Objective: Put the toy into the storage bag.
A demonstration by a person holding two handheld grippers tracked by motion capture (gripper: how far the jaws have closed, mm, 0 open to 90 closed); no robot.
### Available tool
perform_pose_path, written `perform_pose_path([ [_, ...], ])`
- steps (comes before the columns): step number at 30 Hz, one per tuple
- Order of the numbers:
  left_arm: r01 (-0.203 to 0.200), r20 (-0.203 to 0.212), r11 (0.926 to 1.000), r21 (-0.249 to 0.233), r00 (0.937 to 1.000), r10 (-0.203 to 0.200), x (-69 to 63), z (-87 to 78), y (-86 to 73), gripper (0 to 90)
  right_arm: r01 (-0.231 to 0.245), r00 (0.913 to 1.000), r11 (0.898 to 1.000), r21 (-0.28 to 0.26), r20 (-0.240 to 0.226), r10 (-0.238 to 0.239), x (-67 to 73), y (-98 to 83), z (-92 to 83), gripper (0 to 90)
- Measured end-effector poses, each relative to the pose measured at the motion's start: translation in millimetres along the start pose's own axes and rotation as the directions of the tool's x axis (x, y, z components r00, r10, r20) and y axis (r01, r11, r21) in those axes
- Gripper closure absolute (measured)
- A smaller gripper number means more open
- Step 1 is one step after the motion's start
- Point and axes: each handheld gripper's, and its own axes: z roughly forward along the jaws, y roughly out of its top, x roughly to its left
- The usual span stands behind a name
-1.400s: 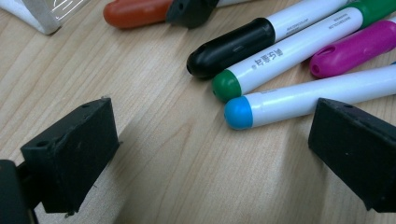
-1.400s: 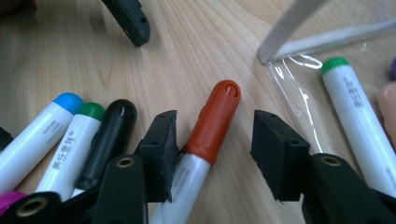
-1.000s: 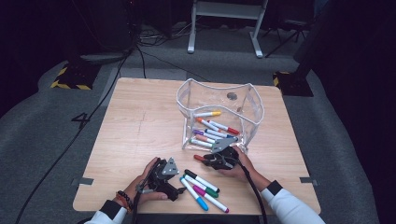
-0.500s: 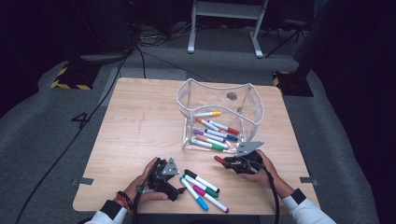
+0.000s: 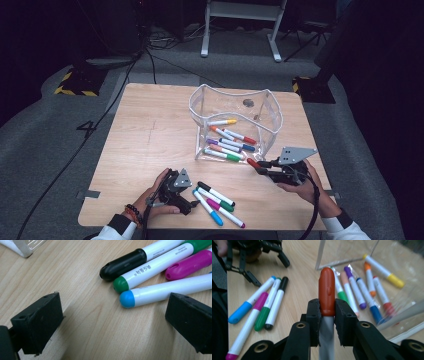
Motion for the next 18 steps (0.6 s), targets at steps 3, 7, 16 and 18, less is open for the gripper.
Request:
perform_pose_path([
  [3, 0.0, 0.001, 1.0, -0.001, 1.0, 0.0, 0.3, 0.2, 0.3, 1.5, 0.029, 0.9995, 1.0, -0.013, 0.015, -0.029, 1.0, 15.0, -11.9, 74.8],
  [7, 0.002, 0.0, 1.0, -0.001, 1.0, -0.002, 0.0, 0.2, 0.1, 1.6, 0.038, 0.9988, 0.999, -0.025, 0.031, -0.037, -2.1, 39.6, -27.9, 74.8],
  [16, 0.002, -0.001, 1.0, -0.001, 1.0, -0.002, 0.0, 0.1, 0.1, 1.6, 0.096, 0.9927, 0.994, -0.046, 0.077, -0.093, -5.4, 86.3, -49.8, 74.8],
  [18, 0.002, -0.001, 1.0, -0.001, 1.0, -0.002, 0.0, 0.1, 0.1, 1.6, 0.098, 0.9922, 0.994, -0.057, 0.082, -0.094, -8.7, 94.4, -52.1, 74.8],
])
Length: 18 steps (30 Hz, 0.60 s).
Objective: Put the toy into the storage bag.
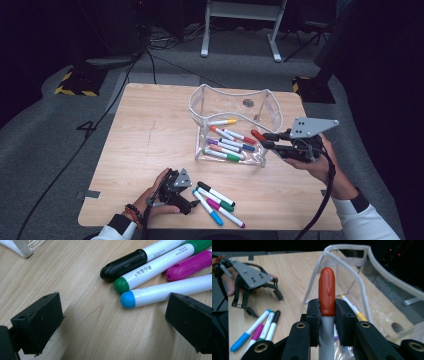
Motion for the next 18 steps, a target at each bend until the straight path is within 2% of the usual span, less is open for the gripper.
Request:
perform_pose_path([
  [4, 0.0, 0.0, 1.0, 0.0, 1.0, 0.0, 0.0, 0.0, 0.0, 1.6, 0.02, 0.9993, 1.0, -0.004, 0.033, -0.019, -10.1, 16.7, -0.9, 74.8],
  [8, 0.0, 0.001, 1.0, 0.001, 1.0, 0.0, 0.1, 0.0, 0.0, 1.5, 0.039, 0.9975, 0.999, -0.034, 0.06, -0.037, -22.1, 34.0, 0.3, 74.8],
  [12, -0.001, 0.001, 1.0, 0.0, 1.0, 0.001, 0.0, 0.0, 0.0, 1.6, 0.045, 0.9957, 0.998, -0.035, 0.083, -0.041, -38.5, 54.2, 9.4, 74.8],
  [14, -0.001, 0.0, 1.0, 0.0, 1.0, 0.001, 0.0, 0.0, 0.0, 1.6, 0.033, 0.9966, 0.999, -0.041, 0.076, -0.03, -46.0, 59.0, 15.0, 74.8],
  [16, -0.001, 0.002, 1.0, -0.001, 1.0, 0.001, -0.2, -0.3, -0.3, 1.6, 0.026, 0.9947, 1.0, -0.014, 0.099, -0.025, -55.2, 62.3, 25.3, 74.8],
  [18, -0.003, 0.002, 1.0, 0.002, 1.0, 0.003, -0.1, -0.7, -0.7, 1.6, 0.018, 0.9952, 1.0, 0.012, 0.096, -0.019, -63.5, 62.3, 35.5, 74.8],
])
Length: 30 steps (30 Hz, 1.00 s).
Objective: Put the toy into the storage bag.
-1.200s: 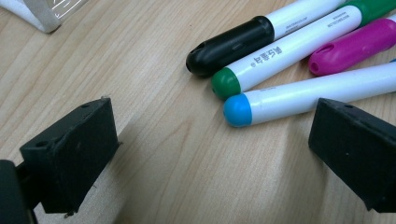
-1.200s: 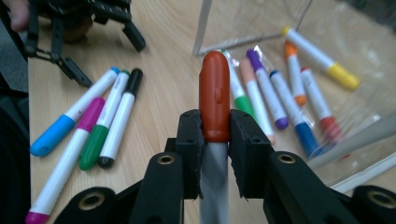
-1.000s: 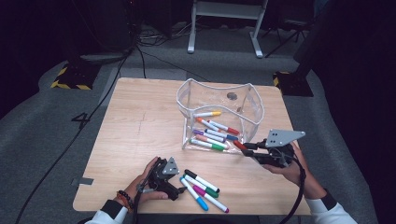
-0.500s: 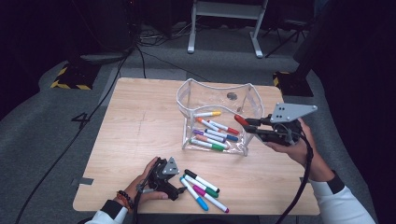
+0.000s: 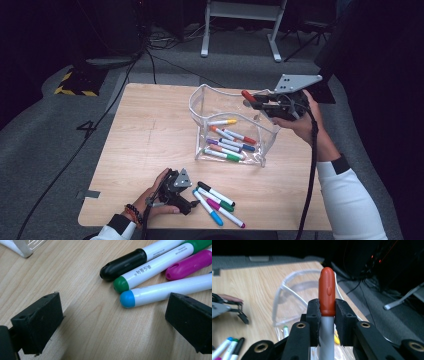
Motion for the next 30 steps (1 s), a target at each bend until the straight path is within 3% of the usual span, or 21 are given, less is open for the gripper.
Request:
perform_pose_path([
  [2, -0.002, 0.0, 1.0, 0.001, 1.0, 0.002, 0.1, -0.1, 0.0, 1.6, -0.004, 0.9998, 0.999, 0.032, 0.021, 0.004, -7.8, -2.0, 11.3, 74.8],
  [5, -0.002, 0.0, 1.0, 0.002, 1.0, 0.002, 0.1, -0.2, -0.1, 1.6, -0.025, 0.9996, 0.997, 0.072, 0.012, 0.024, -20.0, -8.1, 25.9, 74.8],
  [7, -0.002, 0.0, 1.0, 0.002, 1.0, 0.002, 0.1, -0.3, -0.2, 1.6, -0.058, 0.9981, 0.993, 0.105, -0.014, 0.06, -29.4, -15.2, 37.2, 74.8],
  [10, -0.002, 0.001, 1.0, 0.001, 1.0, 0.002, 0.1, -0.2, -0.1, 1.6, -0.059, 0.9978, 0.982, 0.177, -0.021, 0.063, -33.7, -22.8, 51.3, 74.8],
  [17, -0.001, 0.001, 1.0, 0.0, 1.0, 0.001, 0.1, -0.1, -0.1, 1.5, -0.053, 0.9978, 0.945, 0.323, -0.02, 0.063, -30.2, -33.4, 72.0, 74.8],
  [22, -0.002, 0.001, 1.0, 0.001, 1.0, 0.002, 0.1, -0.2, -0.1, 1.6, -0.024, 0.9963, 0.906, 0.422, -0.065, 0.057, -21.6, -36.1, 85.5, 74.7],
  [30, 0.0, 0.001, 1.0, 0.0, 1.0, 0.0, 0.0, -0.1, -0.2, 1.6, 0.041, 0.9803, 0.897, 0.44, -0.191, 0.05, -7.1, -35.8, 89.4, 74.5],
])
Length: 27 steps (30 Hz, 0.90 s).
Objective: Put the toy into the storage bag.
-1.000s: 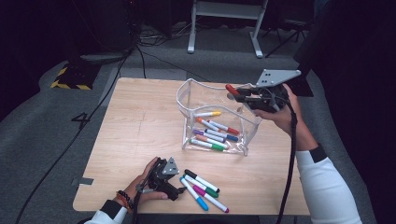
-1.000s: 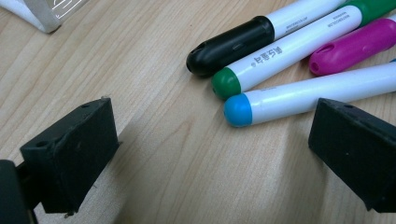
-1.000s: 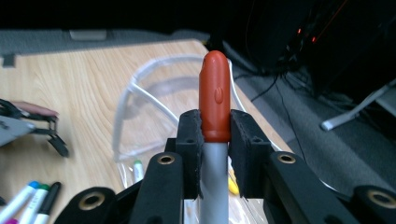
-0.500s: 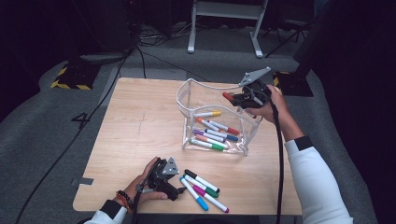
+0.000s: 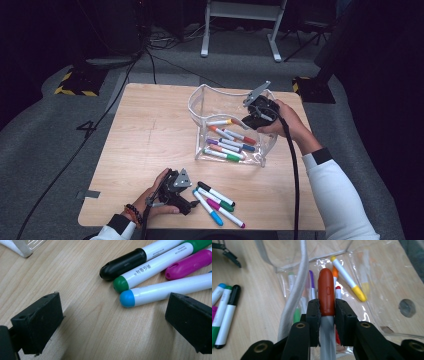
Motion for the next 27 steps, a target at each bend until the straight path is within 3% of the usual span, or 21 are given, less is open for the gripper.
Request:
perform_pose_path([
  [6, 0.0, 0.0, 1.0, 0.0, 1.0, 0.0, 0.0, 0.0, 0.0, 1.6, 0.014, 0.9995, 1.0, -0.003, -0.028, -0.014, 6.3, -0.7, 0.1, 74.1],
  [8, 0.0, 0.0, 1.0, 0.0, 1.0, 0.0, 0.0, 0.0, 0.0, 1.6, 0.006, 1.0, 1.0, -0.01, -0.001, -0.006, 6.3, -1.6, -0.2, 66.3],
  [11, -0.002, 0.0, 1.0, 0.001, 1.0, 0.002, 0.1, -0.1, 0.0, 1.6, -0.002, 0.9997, 1.0, -0.014, 0.024, 0.002, 5.0, -3.0, -1.2, 61.5],
  [16, 0.0, 0.0, 1.0, 0.0, 1.0, 0.0, 0.0, 0.0, 0.0, 1.6, -0.045, 0.9937, 0.994, -0.104, 0.097, 0.055, 0.7, -10.5, -20.0, 51.8],
  [20, 0.002, 0.0, 1.0, -0.002, 1.0, -0.002, -0.2, 0.1, 0.0, 1.6, -0.089, 0.9803, 0.979, -0.181, 0.158, 0.119, 1.2, -22.0, -41.0, 49.5],
  [22, 0.002, 0.0, 1.0, -0.002, 1.0, -0.002, -0.2, 0.1, 0.0, 1.6, -0.077, 0.9763, 0.974, -0.215, 0.182, 0.117, 4.1, -28.7, -49.3, 48.7],
  [27, 0.002, 0.0, 1.0, -0.001, 1.0, -0.002, -0.1, 0.1, 0.0, 1.6, -0.075, 0.9731, 0.941, -0.33, 0.182, 0.142, 18.7, -52.5, -73.9, 43.8],
])
